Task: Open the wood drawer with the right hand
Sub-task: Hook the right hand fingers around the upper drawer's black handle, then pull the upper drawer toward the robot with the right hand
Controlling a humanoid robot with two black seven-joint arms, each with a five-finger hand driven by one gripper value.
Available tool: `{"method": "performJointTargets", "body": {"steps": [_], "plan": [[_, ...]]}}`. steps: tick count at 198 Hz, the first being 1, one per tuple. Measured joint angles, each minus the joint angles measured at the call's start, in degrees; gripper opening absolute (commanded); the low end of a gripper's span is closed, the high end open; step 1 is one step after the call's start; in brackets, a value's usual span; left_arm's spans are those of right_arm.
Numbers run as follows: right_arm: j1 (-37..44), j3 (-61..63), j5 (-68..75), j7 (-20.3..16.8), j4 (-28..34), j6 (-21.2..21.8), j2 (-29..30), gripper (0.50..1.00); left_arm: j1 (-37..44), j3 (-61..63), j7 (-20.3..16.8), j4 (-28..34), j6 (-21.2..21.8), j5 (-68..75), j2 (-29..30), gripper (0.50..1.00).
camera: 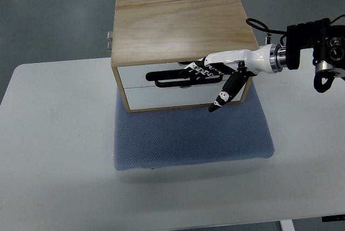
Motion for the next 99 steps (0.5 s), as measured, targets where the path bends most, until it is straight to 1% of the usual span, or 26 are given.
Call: {"method": "performJointTargets", "body": {"steps": [35,71,99], "plan": [[-0.16,-0.02,0.19,-0.24,0.05,0.0,0.06,0.944,0.0,0.0,0.0,0.02,0.0,0.0,0.0,1.0],[-0.28,-1.41,0.79,-3.87,0.42,-0.01,0.08,0.944,0.0,0.0,0.0,0.0,0.0,0.0,0.0,1.0],[-0.28,-1.73,1.04,-4.57,0.79,-0.02,0.08,0.944,0.0,0.0,0.0,-0.01,0.0,-0.01,0.0,1.0]]}}
